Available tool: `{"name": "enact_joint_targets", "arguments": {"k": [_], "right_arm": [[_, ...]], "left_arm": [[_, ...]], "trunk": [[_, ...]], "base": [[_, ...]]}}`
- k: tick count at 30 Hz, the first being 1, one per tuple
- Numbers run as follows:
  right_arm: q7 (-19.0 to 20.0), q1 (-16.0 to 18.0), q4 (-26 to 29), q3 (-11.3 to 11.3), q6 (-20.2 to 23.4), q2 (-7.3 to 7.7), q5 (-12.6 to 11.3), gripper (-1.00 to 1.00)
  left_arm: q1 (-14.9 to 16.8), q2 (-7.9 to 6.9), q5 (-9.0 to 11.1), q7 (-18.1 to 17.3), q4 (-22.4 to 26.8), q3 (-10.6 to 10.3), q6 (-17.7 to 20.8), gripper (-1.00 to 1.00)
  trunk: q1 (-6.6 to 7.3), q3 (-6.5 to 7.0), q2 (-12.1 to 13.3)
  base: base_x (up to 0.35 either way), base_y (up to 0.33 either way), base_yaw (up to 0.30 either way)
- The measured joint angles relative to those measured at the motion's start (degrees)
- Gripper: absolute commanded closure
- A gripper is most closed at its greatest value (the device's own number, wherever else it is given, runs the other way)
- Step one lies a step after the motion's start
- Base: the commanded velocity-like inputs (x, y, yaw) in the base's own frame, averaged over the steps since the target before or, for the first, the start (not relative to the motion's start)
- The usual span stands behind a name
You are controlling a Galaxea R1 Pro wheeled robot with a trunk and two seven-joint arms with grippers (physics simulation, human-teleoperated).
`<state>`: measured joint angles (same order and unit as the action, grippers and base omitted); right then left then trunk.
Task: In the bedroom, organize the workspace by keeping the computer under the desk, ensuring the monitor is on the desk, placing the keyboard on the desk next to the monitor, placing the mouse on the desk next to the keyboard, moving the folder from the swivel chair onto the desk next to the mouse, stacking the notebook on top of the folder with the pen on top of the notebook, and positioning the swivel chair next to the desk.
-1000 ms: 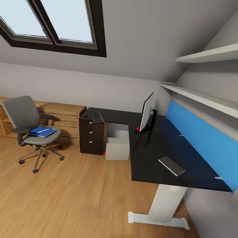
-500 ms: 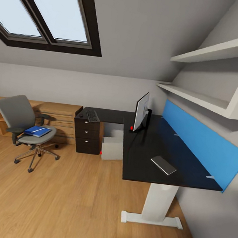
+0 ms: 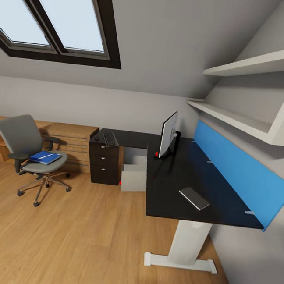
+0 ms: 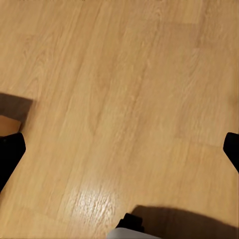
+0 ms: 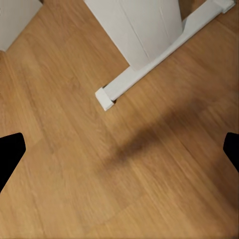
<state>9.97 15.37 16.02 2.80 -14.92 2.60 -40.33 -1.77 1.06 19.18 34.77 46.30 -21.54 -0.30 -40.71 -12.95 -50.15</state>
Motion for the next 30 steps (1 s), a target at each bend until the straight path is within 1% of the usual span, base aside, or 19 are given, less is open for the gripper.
{"name": "enact_joint_targets", "arguments": {"k": [4,6,10,12,15,17,20,21,24,25,26,27,30], "right_arm": [[0.1,0.0,0.2,0.0,-0.7,0.58,0.0,-1.0],[0.1,-0.2,0.4,0.0,-2.3,1.22,0.1,-1.0],[0.1,-0.7,1.2,-0.1,-5.4,1.73,0.1,-1.0],[0.1,-1.1,3.0,0.0,-6.9,1.91,0.3,-1.0],[-0.1,-1.5,5.5,0.1,-7.7,2.05,0.7,-1.0],[-0.8,-2.0,8.1,0.1,-8.0,2.22,1.6,-1.0],[-3.7,-2.4,11.3,0.1,-7.7,2.37,4.0,-1.0],[-6.7,-2.8,14.5,0.2,-6.5,2.42,6.4,-1.0],[-10.1,-3.8,19.6,0.3,-4.3,2.44,8.6,-1.0],[-12.6,-4.9,23.9,0.3,-2.1,2.45,9.8,-1.0],[-14.0,-5.6,26.5,0.3,-0.7,2.45,10.5,-1.0],[-18.1,-7.7,34.2,0.3,4.2,2.46,12.2,-1.0],[-22.0,-9.2,41.9,0.4,10.2,2.46,14.1,-1.0]], "left_arm": [[0.0,0.02,0.0,0.0,0.0,0.0,0.0,-1.0],[0.0,0.03,-0.1,0.0,0.0,0.0,0.0,-1.0],[0.0,0.03,-0.1,0.0,0.0,-0.1,0.0,-1.0],[0.0,0.03,-0.1,0.1,0.0,-0.1,0.0,-1.0],[0.0,0.03,-0.1,0.1,0.0,-0.1,-0.1,-1.0],[0.0,0.03,-0.1,0.1,-0.1,-0.1,-0.1,-1.0],[0.0,-0.04,0.0,0.0,-0.2,0.0,-0.1,-1.0],[0.0,-0.09,0.0,0.0,-0.3,0.0,-0.1,-1.0],[0.0,-0.08,0.0,-0.1,-0.3,0.0,-0.1,-1.0],[0.0,-0.07,0.0,-0.1,-0.3,0.0,-0.1,-1.0],[0.0,-0.07,0.0,-0.1,-0.3,0.0,-0.1,-1.0],[0.0,-0.06,0.0,-0.1,-0.3,0.0,-0.1,-1.0],[0.0,-0.06,0.0,-0.1,-0.4,0.0,-0.1,-1.0]], "trunk": [[0.88,0.72,1.6],[1.32,1.08,2.4],[2.2,1.8,4.0],[2.64,2.16,4.8],[3.3,2.7,6.0],[3.74,3.06,6.8],[4.4,3.6,8.0],[4.62,3.79,8.4],[5.28,4.32,9.6],[5.5,4.51,10.0],[5.72,4.68,10.4],[5.94,4.87,10.8],[6.6,5.41,12.1]], "base": [[0.0,0.0,0.0],[0.0,0.0,0.0],[0.0,0.0,0.0],[0.0,0.0,0.0],[0.0,0.0,0.0],[0.0,0.0,0.0],[0.0,0.0,0.0],[0.0,0.0,0.0],[0.0,0.0,0.0],[0.0,0.0,0.0],[0.0,0.0,0.0],[0.0,0.0,0.0],[0.0,0.0,0.0]]}}
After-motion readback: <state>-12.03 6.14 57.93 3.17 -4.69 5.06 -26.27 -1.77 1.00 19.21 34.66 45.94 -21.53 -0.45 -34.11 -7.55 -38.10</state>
